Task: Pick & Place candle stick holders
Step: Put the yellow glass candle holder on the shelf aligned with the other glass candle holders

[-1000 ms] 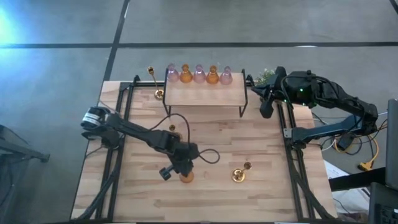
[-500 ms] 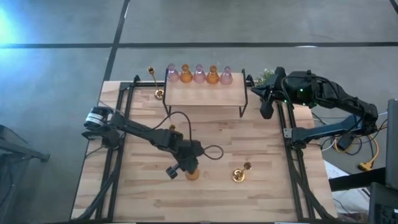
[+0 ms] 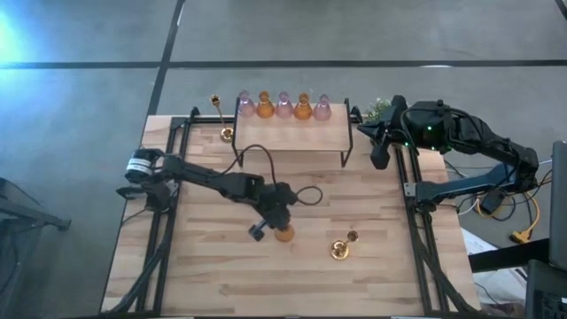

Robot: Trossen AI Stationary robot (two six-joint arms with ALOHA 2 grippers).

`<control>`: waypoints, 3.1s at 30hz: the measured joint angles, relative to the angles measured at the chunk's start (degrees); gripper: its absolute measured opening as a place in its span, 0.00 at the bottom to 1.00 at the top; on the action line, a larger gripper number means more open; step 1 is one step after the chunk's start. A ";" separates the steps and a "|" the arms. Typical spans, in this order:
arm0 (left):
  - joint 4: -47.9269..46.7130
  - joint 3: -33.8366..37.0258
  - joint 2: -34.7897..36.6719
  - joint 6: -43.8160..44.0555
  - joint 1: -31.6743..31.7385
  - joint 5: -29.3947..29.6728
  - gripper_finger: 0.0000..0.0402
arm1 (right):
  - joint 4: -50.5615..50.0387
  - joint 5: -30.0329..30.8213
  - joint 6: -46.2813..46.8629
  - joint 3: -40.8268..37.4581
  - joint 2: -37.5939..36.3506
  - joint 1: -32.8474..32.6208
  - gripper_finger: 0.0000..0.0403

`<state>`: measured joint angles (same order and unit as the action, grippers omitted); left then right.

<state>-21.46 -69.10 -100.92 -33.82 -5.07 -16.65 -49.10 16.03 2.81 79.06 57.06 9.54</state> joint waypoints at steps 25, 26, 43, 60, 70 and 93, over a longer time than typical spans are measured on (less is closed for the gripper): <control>9.11 -0.50 -2.94 -1.39 5.01 -0.49 0.00 | 0.20 0.04 1.72 0.00 0.00 0.00 0.02; 8.81 -0.99 -2.98 -1.67 5.01 -0.32 0.00 | 0.20 0.04 1.77 -0.01 0.00 -0.01 0.02; 0.30 -20.04 -0.84 -0.14 7.61 0.20 0.00 | 0.14 0.07 1.74 -0.01 0.00 -0.02 0.02; -6.38 -6.53 50.91 13.53 11.18 3.94 0.00 | 14.72 -17.26 -9.40 -0.01 -1.58 -0.02 0.02; 12.90 27.94 82.14 19.94 11.18 12.19 0.00 | 8.69 -27.12 -15.71 -0.01 7.95 1.22 0.02; 30.96 61.80 95.18 26.31 11.20 46.96 0.00 | 29.83 -34.60 -18.81 -31.58 9.75 2.36 0.02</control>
<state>9.49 -7.30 -5.74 -7.51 6.13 30.31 -19.28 -18.57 -16.00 47.49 66.80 11.90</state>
